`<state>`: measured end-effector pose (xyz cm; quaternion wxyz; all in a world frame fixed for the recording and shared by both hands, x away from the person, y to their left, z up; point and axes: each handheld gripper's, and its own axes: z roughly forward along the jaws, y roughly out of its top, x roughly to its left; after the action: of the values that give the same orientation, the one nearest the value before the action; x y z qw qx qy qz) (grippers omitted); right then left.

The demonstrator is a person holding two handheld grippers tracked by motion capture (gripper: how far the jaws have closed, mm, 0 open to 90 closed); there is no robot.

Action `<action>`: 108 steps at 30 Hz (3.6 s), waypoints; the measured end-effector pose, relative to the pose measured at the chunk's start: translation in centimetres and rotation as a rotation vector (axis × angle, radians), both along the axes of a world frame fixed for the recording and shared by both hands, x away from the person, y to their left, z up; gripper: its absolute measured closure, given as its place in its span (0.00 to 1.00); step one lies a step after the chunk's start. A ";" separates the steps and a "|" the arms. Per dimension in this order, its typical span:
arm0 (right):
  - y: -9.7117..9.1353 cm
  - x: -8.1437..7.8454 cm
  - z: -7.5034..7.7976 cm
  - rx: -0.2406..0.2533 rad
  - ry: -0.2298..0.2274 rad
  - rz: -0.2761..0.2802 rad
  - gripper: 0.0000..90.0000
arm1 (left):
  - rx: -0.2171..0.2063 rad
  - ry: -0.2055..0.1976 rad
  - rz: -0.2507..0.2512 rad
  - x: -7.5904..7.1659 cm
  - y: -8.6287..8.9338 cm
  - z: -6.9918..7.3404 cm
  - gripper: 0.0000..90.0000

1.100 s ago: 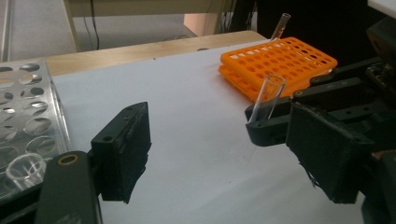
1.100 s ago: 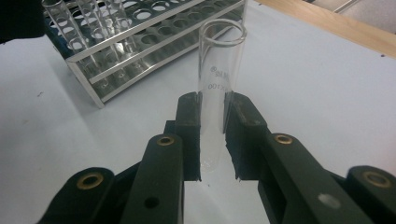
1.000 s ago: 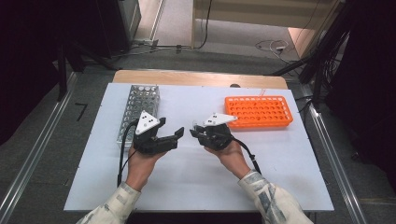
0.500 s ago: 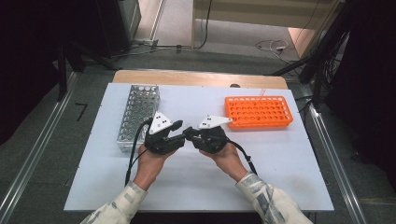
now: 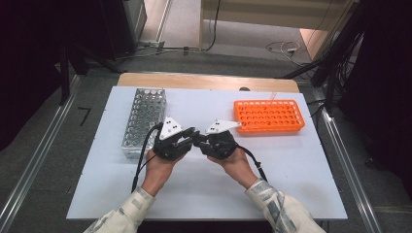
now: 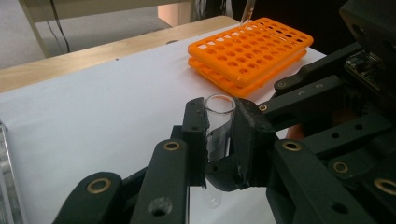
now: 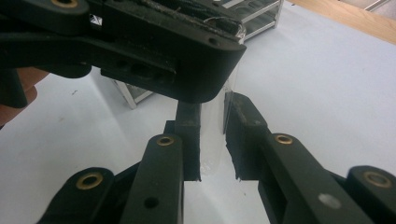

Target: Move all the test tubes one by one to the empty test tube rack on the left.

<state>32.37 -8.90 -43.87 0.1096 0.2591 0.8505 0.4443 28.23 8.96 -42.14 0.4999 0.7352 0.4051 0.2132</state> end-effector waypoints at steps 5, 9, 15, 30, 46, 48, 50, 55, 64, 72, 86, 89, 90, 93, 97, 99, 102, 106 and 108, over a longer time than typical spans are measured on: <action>-0.2 0.2 0.1 0.006 0.019 0.008 0.64 | 0.014 -0.003 0.006 0.2 0.0 0.3 0.84; -0.6 0.6 0.0 -0.009 0.049 -0.002 0.44 | 0.002 0.001 0.029 0.5 0.3 0.4 0.84; -1.5 1.2 -0.1 -0.032 0.069 -0.042 0.30 | -0.009 0.004 0.062 1.1 0.7 0.8 0.84; -4.1 1.6 0.0 -0.054 0.047 -0.102 0.27 | -0.021 0.005 0.146 2.6 3.2 2.6 0.84; -5.1 1.8 0.1 -0.055 0.043 -0.133 0.26 | -0.060 -0.009 0.244 3.4 6.4 3.4 0.84; -5.2 1.8 0.1 -0.051 0.042 -0.138 0.26 | -0.055 -0.012 0.253 3.4 6.7 3.5 0.84; -5.2 1.7 0.2 -0.050 0.041 -0.139 0.26 | -0.056 -0.011 0.274 3.6 7.2 3.5 0.84; -5.2 1.7 0.1 -0.051 0.040 -0.139 0.26 | -0.056 -0.014 0.308 3.7 8.3 3.6 0.84; -5.2 1.8 0.0 -0.055 0.038 -0.138 0.26 | -0.008 -0.044 0.356 3.2 9.2 3.3 0.84; -5.3 1.8 -0.1 -0.060 0.037 -0.146 0.26 | 0.022 -0.048 0.405 2.9 9.4 2.3 0.84; -5.0 1.7 -0.4 -0.076 0.037 -0.142 0.26 | 0.058 -0.032 0.408 2.6 8.9 -0.1 0.84; -4.9 1.7 -0.4 -0.080 0.033 -0.139 0.26 | 0.057 -0.027 0.409 2.6 8.9 -0.4 0.83; -4.9 1.7 -0.5 -0.081 0.034 -0.138 0.26 | 0.057 -0.023 0.408 2.6 8.9 -0.5 0.83; -4.9 1.8 -0.5 -0.085 0.033 -0.137 0.26 | 0.054 -0.015 0.407 2.6 9.0 -0.7 0.83; -4.9 1.7 -0.6 -0.086 0.035 -0.140 0.26 | 0.043 -0.012 0.407 2.6 9.0 -0.8 0.77; -4.9 1.8 -0.5 -0.086 0.032 -0.142 0.26 | 0.038 -0.015 0.404 2.5 8.9 -0.8 0.77; -5.3 2.0 -0.3 -0.084 0.016 -0.171 0.27 | 0.023 -0.021 0.401 2.3 9.0 -0.6 0.75; -6.4 2.5 0.0 -0.078 -0.002 -0.229 0.27 | -0.032 -0.024 0.382 1.9 8.9 -0.1 0.64; -7.0 2.9 0.1 -0.097 -0.021 -0.276 0.27 | -0.043 -0.021 0.369 1.6 8.7 0.2 0.58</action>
<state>35.23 -15.86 -43.78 0.1909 0.3633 0.8262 0.3860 29.83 17.63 -41.96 0.4721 0.6355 0.5321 0.3003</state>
